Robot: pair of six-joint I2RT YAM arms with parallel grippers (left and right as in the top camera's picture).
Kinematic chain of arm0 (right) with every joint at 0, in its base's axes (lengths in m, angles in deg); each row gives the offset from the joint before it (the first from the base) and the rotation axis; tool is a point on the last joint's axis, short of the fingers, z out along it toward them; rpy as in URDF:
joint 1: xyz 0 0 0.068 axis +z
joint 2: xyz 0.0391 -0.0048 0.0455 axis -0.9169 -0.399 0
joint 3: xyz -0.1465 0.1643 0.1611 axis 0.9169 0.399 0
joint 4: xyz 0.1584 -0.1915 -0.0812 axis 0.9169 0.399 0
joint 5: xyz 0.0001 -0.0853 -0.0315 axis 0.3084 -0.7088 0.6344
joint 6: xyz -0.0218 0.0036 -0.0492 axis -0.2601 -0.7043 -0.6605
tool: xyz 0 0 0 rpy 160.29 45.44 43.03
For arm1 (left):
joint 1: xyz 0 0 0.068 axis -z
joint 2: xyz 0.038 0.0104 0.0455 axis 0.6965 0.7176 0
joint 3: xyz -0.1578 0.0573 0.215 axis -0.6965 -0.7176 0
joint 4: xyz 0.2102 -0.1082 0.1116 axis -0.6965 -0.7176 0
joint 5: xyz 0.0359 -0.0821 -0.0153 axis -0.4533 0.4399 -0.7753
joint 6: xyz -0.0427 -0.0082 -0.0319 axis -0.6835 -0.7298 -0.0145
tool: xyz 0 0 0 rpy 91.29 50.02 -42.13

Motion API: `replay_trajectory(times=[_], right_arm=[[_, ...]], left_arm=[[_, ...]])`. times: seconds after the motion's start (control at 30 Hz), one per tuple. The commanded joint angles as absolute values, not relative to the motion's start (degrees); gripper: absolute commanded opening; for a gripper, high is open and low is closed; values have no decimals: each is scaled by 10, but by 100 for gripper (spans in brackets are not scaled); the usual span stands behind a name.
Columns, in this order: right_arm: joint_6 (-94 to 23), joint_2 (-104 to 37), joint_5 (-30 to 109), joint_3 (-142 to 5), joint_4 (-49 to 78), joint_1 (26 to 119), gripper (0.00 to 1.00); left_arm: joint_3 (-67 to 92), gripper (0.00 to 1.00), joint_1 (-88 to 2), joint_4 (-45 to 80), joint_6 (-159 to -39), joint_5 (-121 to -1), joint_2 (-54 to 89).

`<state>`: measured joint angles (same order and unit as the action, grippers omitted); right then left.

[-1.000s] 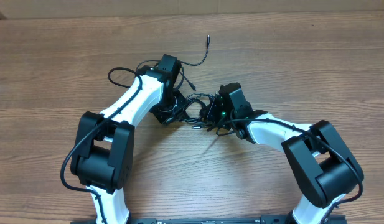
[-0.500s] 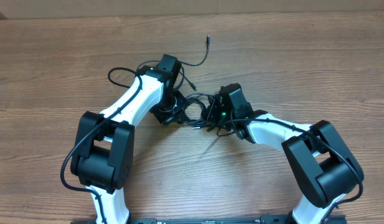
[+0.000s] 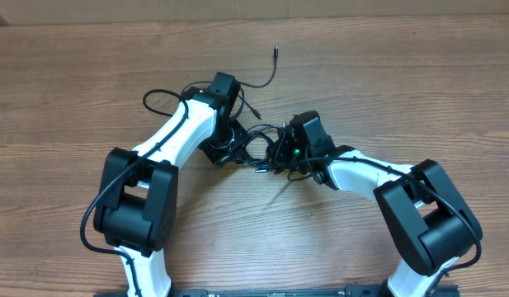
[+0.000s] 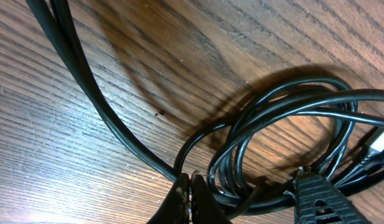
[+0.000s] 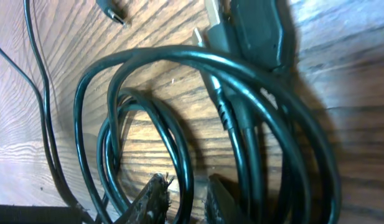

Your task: Untangle cables

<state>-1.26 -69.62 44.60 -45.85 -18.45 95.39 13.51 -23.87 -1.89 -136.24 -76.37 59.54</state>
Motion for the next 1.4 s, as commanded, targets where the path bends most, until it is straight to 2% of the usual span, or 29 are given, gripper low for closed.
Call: replay_trajectory(times=[0.0,0.13,0.57,0.7,0.77,0.87,1.13,1.37], right_arm=[[-13,-699,422,-467,-180,955,15],[-13,-699,422,-467,-180,955,4],[-13,-699,425,-467,-180,955,4],[-13,-699,425,-467,-180,955,11],[-13,-699,425,-467,-180,955,17],[-13,-699,425,-467,-180,955,28],[-13,-699,425,-467,-180,955,31],[-13,-699,425,-467,-180,955,31]], left_arm=[[144,4,-234,-19,-1370,-773,586],[144,4,-234,-19,-1370,-773,586],[144,5,-233,-19,-1370,-773,586],[144,13,-233,-18,-1370,-773,586],[144,20,-233,-19,-1370,-775,586],[144,22,-233,-19,-1370,-789,586],[144,39,-233,-19,-1370,-790,586],[144,41,-231,-19,-1370,-790,586]])
